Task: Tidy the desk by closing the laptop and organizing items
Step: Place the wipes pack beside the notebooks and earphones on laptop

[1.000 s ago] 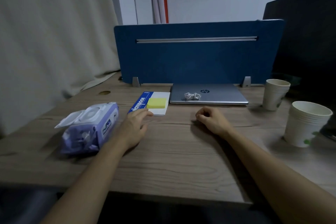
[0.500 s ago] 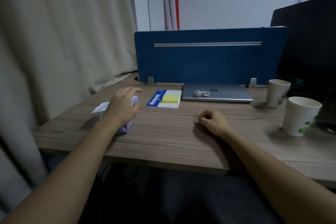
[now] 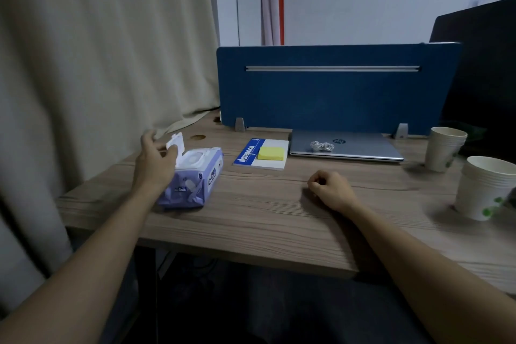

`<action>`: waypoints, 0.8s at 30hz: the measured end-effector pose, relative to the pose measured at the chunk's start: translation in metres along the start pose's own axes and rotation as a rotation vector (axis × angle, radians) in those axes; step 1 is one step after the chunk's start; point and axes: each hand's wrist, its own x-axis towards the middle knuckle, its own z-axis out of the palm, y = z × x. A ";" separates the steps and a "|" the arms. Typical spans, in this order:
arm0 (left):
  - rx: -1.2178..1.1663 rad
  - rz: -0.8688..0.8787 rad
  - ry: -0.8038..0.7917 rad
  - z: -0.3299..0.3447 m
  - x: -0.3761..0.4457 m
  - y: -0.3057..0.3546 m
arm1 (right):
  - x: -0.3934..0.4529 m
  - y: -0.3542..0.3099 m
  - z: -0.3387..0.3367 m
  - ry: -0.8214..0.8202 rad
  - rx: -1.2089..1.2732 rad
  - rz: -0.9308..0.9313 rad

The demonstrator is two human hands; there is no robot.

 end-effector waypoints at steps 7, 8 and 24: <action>0.389 0.416 -0.337 0.020 -0.021 -0.004 | 0.008 0.000 0.003 0.010 -0.044 -0.034; 0.445 0.437 -0.329 0.021 -0.023 -0.006 | 0.009 0.001 0.003 0.009 -0.053 -0.041; 0.555 0.585 -0.215 0.078 -0.004 -0.016 | 0.033 0.002 0.008 -0.015 -0.158 -0.102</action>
